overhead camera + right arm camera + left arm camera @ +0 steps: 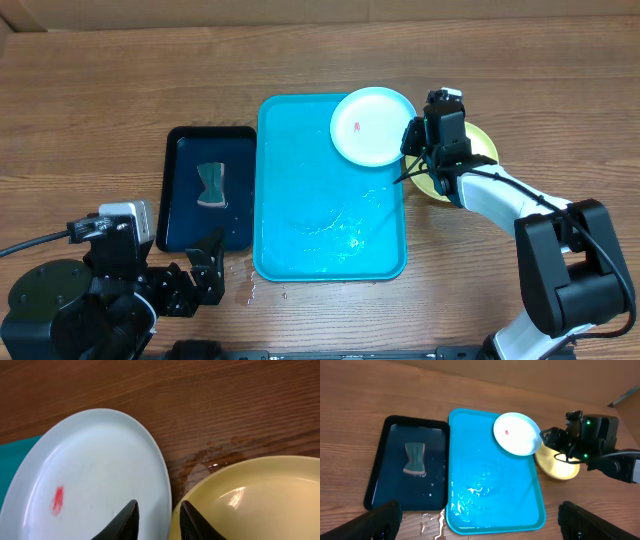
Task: Clean dirty plates on tray and stack at the side
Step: 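Release the plate and grip the white plate rim with right gripper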
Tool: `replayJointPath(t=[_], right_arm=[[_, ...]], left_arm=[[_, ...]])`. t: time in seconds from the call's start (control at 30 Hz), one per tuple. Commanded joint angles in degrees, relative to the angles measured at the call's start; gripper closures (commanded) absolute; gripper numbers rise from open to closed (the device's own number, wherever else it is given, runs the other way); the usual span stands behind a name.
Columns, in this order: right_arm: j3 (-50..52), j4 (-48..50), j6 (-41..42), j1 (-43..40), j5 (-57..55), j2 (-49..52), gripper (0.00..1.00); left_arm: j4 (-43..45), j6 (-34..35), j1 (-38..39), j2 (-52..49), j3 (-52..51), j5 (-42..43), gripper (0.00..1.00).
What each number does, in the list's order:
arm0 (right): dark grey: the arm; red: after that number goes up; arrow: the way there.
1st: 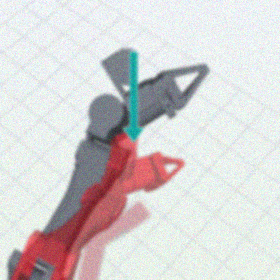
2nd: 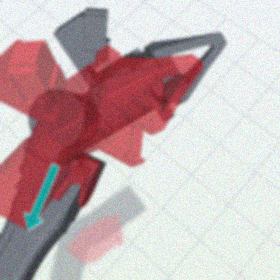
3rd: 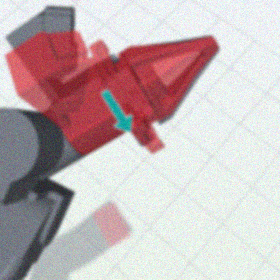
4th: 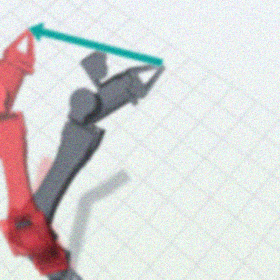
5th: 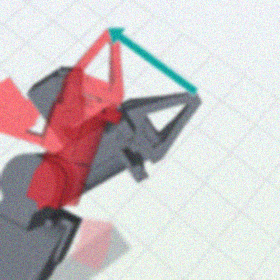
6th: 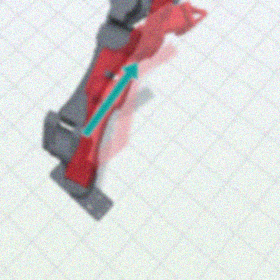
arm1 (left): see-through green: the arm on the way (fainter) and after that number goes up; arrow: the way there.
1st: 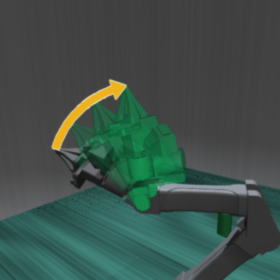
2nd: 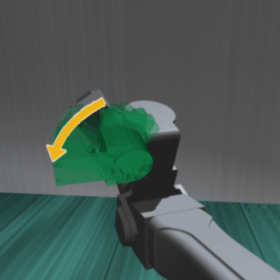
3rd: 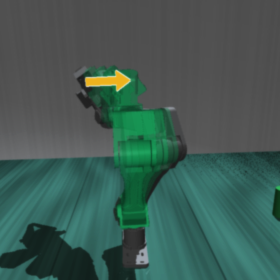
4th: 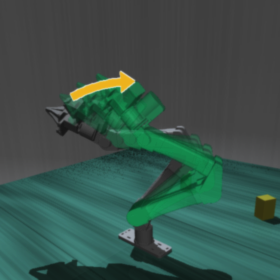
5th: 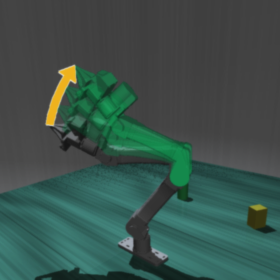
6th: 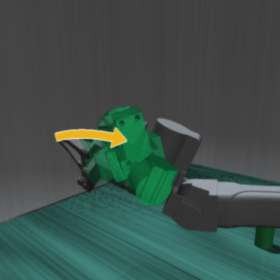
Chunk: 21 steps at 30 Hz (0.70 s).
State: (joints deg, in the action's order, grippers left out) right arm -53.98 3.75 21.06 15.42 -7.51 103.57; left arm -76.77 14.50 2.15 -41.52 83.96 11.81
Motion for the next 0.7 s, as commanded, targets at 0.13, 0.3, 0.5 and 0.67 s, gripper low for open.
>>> replayJointPath(t=[0.13,0.3,0.5,0.67], right_arm=[[0.0,-1.3,0.2,0.0,0.7,-0.2,0.65],[0.0,-2.6,0.2,0.0,0.7,-0.2,0.65],[0.0,-3.5,0.2,0.0,3.6,-0.2,0.66],[0.0,-4.5,1.7,0.0,4.0,-0.2,0.69]], left_arm=[[0.1,-0.1,0.0,-0.1,0.6,0.2,0.0],[0.1,-0.1,0.0,-0.1,0.6,0.2,0.0],[0.1,-0.1,0.0,-0.1,0.6,0.2,0.0],[0.1,-0.1,0.0,-0.1,0.6,0.2,0.0]])
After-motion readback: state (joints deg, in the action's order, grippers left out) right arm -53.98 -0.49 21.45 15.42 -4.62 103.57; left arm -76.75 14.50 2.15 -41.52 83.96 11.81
